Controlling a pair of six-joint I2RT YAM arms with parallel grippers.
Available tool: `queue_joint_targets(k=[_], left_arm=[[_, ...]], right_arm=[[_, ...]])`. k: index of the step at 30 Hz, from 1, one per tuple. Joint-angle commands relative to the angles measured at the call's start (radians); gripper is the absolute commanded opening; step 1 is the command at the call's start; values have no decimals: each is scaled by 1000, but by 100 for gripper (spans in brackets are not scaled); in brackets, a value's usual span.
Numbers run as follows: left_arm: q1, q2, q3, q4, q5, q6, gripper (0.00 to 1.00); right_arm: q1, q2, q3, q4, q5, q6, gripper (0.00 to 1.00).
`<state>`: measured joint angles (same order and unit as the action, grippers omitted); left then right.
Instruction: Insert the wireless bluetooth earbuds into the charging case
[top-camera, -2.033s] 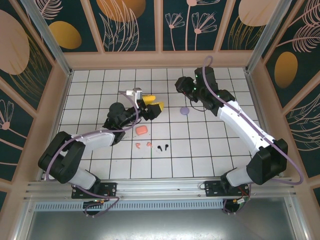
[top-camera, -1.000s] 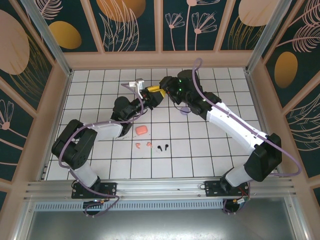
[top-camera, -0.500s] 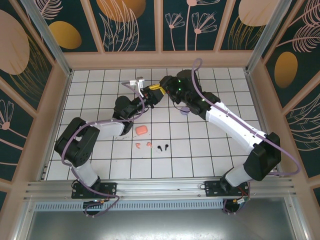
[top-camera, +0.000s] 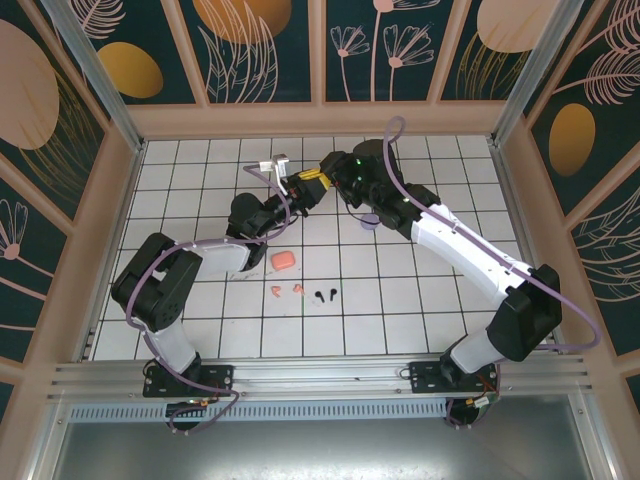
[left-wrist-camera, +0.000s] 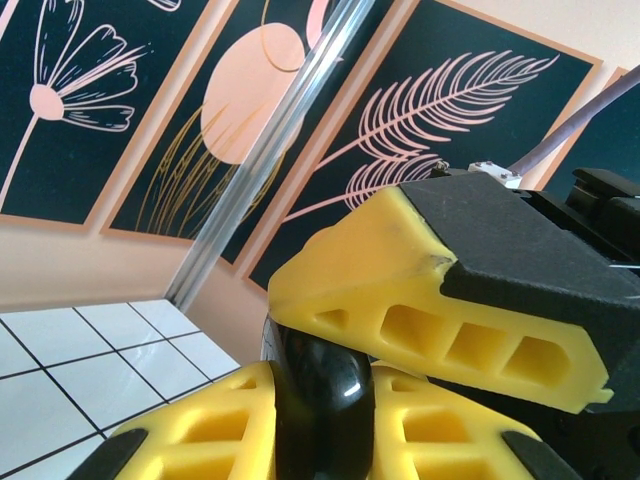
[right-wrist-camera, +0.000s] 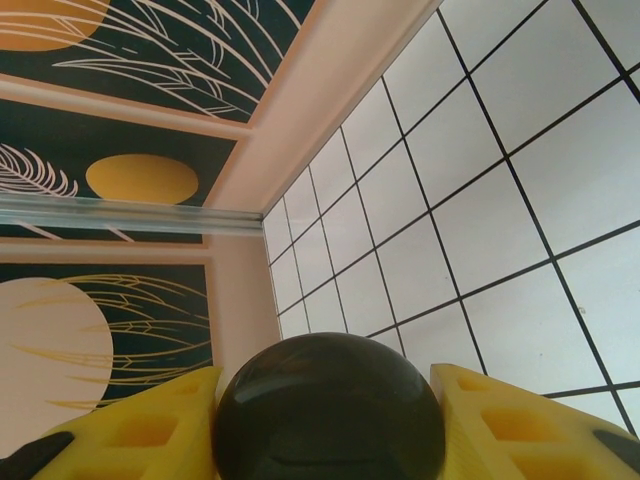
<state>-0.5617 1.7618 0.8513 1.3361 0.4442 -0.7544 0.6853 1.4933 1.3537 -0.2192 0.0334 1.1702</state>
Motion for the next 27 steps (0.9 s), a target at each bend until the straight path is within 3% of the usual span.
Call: queue_joint_targets(k=[1, 6, 10, 19, 23, 27], left_arm=[[7, 17, 13, 32, 1, -32, 0], [6, 15, 7, 32, -3, -33, 0], [6, 15, 0, 30, -10, -31, 0], [9, 0, -5, -35, 48, 7, 0], [9, -7, 32, -137, 160, 59, 0], [10, -18, 75, -256, 262, 120, 0]], right_arm=[[15, 3, 45, 60, -31, 19, 41], [-6, -15, 44, 74, -23, 12, 69], [-37, -57, 26, 93, -24, -5, 79], [-133, -241, -133, 33, -29, -174, 81], [-253, -328, -271, 122, -194, -366, 81], [-292, -370, -355, 153, -298, -635, 81]])
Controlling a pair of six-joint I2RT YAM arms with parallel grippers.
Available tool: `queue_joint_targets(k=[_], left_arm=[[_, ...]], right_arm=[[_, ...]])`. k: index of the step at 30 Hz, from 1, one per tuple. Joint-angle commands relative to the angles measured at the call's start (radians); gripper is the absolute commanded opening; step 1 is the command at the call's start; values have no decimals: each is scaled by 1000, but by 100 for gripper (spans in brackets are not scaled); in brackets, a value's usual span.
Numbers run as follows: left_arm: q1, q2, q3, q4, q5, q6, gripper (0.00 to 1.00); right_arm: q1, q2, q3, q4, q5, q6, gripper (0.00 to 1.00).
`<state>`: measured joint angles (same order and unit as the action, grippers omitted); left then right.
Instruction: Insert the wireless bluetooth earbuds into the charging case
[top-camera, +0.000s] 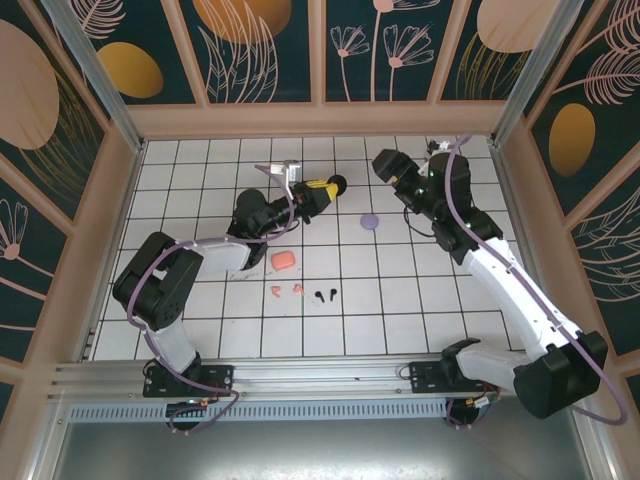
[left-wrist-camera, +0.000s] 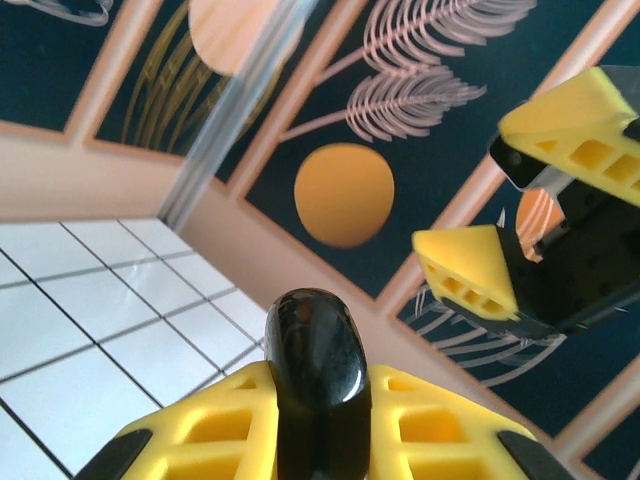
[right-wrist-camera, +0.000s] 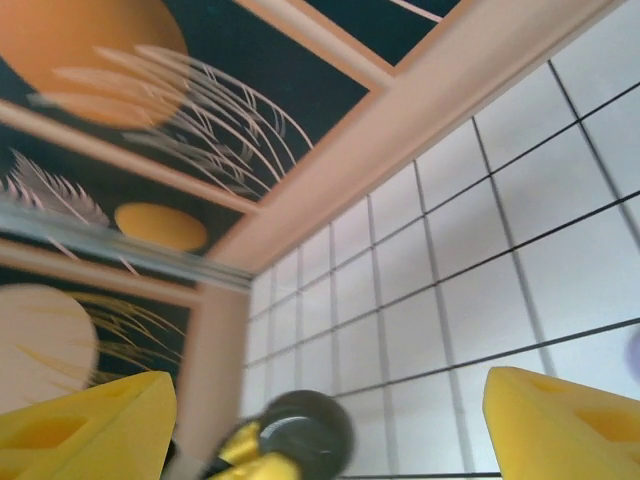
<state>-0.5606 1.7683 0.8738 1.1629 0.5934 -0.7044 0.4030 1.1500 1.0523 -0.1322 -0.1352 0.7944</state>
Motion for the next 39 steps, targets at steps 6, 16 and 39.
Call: queue_joint_targets(k=[6, 16, 39], left_arm=[[8, -28, 93, -164, 228, 92, 0], [9, -40, 124, -201, 278, 96, 0], [8, -94, 129, -197, 339, 71, 0]], right_arm=[[-22, -71, -200, 190, -308, -482, 80], [-25, -48, -238, 261, -406, -504, 76], [-67, 77, -248, 313, -337, -455, 63]])
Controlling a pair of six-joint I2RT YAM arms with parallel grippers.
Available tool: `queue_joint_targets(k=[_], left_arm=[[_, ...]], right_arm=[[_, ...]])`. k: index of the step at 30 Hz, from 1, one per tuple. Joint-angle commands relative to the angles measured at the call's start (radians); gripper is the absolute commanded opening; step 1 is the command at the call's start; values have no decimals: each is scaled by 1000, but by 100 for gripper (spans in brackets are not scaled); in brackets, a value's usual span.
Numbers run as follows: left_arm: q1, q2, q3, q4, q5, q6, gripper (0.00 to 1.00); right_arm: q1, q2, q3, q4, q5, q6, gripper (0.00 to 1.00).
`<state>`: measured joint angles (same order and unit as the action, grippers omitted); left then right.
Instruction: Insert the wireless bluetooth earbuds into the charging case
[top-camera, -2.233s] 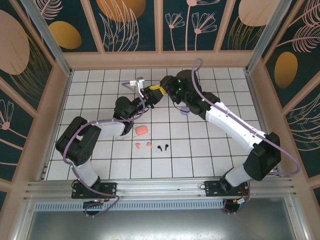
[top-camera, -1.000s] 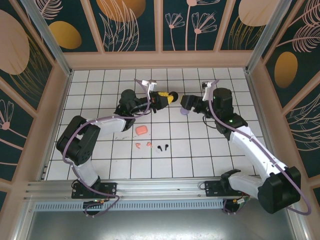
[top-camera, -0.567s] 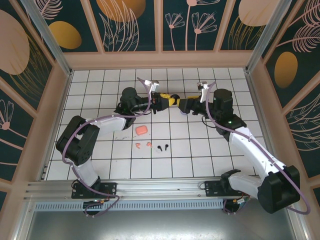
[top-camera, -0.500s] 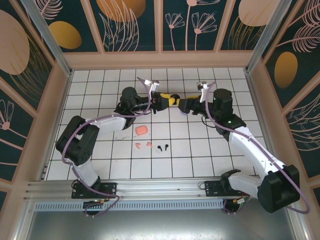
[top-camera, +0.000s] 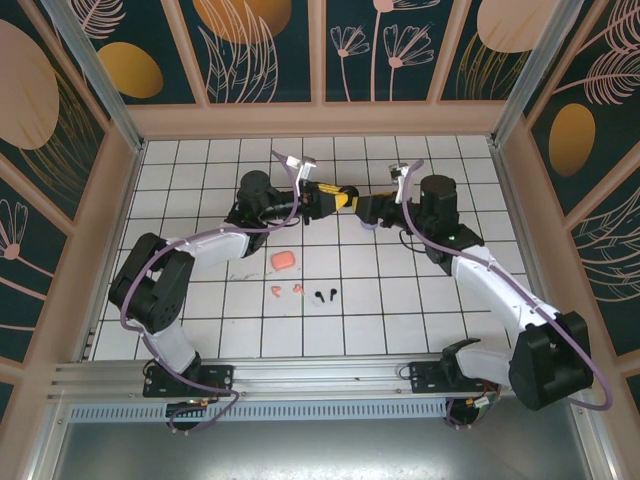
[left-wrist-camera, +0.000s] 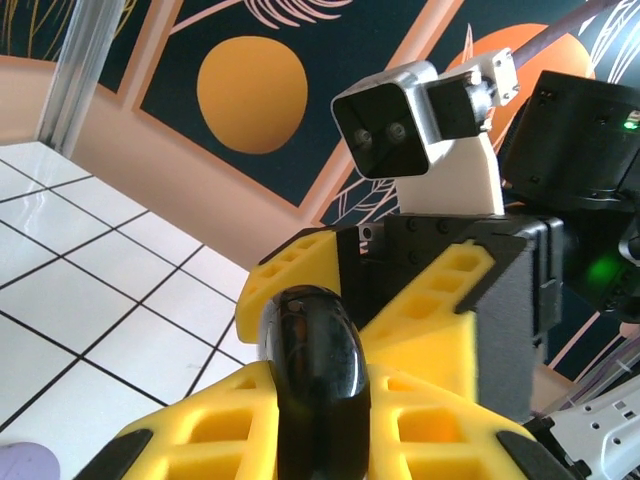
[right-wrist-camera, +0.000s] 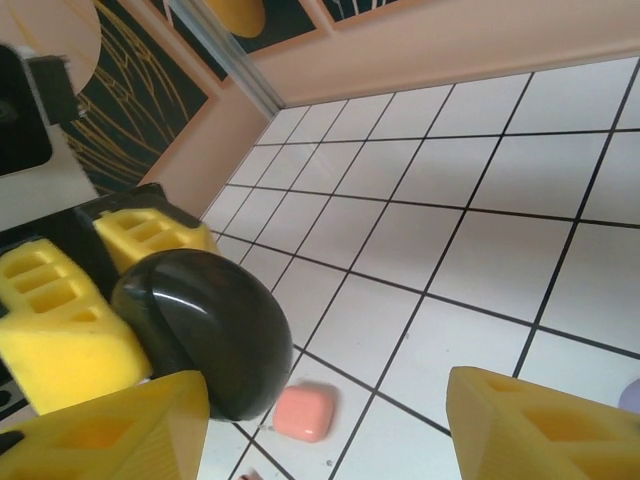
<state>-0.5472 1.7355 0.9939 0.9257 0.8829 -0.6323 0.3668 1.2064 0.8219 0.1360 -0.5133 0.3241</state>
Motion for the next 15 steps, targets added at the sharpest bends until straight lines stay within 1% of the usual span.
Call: queue_joint_targets(k=[1, 6, 10, 12, 15], left_arm=[[-5, -66, 6, 41, 53, -1, 0], [-5, -85, -10, 38, 54, 6, 0], [-5, -87, -15, 34, 53, 11, 0], [-5, -84, -13, 35, 59, 10, 0], [-4, -82, -10, 33, 69, 9, 0]], right_arm=[[-39, 22, -22, 49, 44, 22, 63], [-61, 20, -36, 45, 42, 32, 61], [-63, -36, -44, 35, 1, 34, 61], [-62, -71, -44, 28, -41, 27, 61], [-62, -114, -46, 22, -154, -1, 60]])
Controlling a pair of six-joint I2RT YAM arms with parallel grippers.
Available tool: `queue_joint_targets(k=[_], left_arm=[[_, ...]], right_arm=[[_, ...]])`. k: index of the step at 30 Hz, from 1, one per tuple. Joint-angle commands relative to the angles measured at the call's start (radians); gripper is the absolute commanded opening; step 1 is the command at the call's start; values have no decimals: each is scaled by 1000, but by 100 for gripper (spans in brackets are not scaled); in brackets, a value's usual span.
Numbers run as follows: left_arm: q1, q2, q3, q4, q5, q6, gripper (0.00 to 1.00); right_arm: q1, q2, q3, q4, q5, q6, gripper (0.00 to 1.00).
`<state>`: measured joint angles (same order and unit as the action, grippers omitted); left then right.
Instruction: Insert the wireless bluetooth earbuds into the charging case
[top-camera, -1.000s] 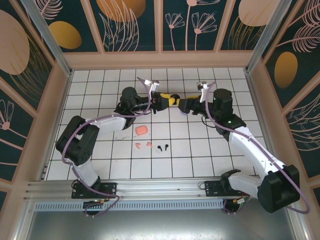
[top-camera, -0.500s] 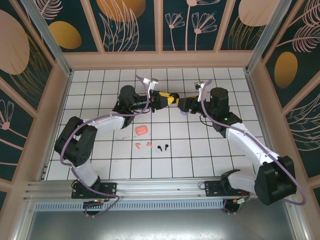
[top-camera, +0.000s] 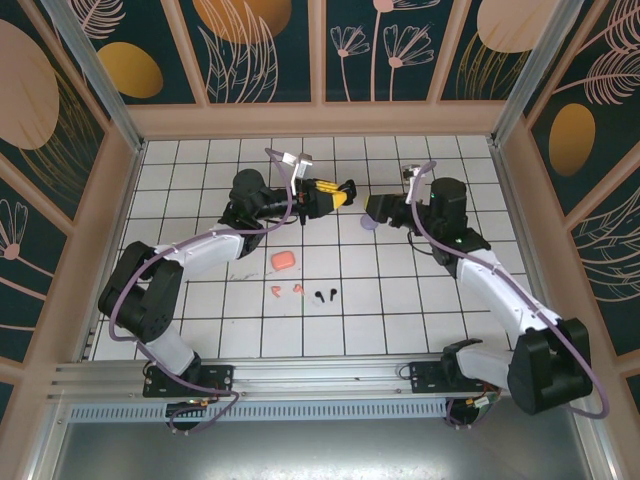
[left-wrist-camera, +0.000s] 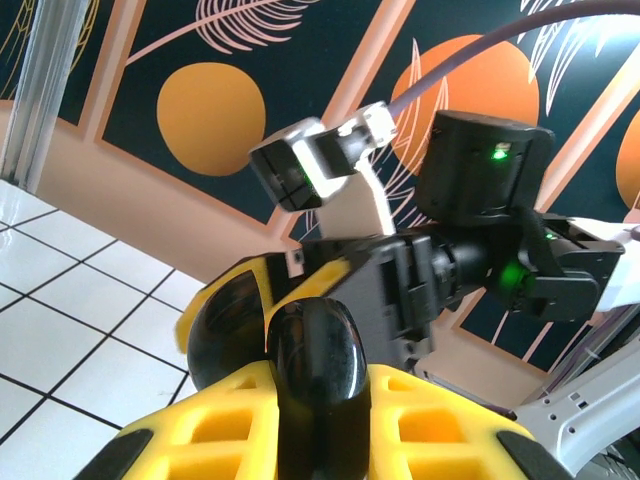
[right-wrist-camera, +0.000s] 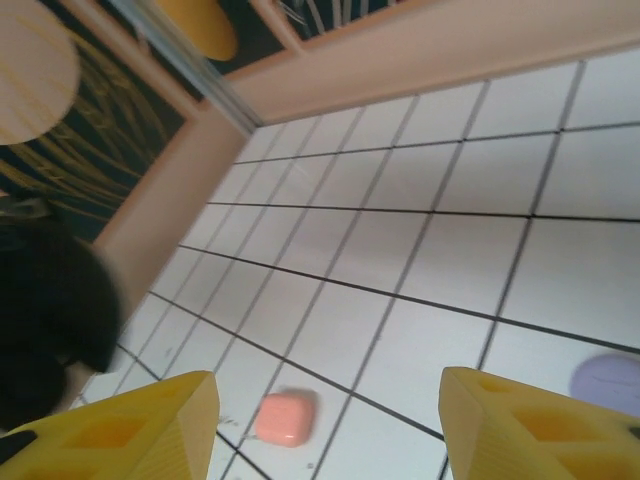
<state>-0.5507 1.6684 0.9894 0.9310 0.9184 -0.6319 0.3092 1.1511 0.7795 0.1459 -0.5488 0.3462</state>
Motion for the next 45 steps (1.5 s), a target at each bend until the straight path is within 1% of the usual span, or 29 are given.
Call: queue_joint_targets(k=[1, 4, 7, 14, 19, 36, 45], left_arm=[[-2, -13, -2, 28, 42, 8, 0], [-2, -4, 6, 42, 68, -12, 0], [-1, -3, 11, 44, 87, -20, 0], [-2, -2, 23, 29, 102, -21, 0], [-1, 0, 27, 22, 103, -18, 0], [-3, 5, 40, 11, 111, -16, 0], [-3, 15, 50, 7, 112, -15, 0]], right_arm=[[-5, -64, 1, 3, -152, -30, 61], [-5, -55, 18, -14, -226, -45, 57], [-4, -39, 30, -20, -240, -54, 51], [-5, -22, 59, -14, -260, -56, 47], [-4, -15, 70, -9, -264, -52, 46], [-3, 53, 104, 45, -243, -15, 39], [14, 82, 123, 37, -240, -18, 36]])
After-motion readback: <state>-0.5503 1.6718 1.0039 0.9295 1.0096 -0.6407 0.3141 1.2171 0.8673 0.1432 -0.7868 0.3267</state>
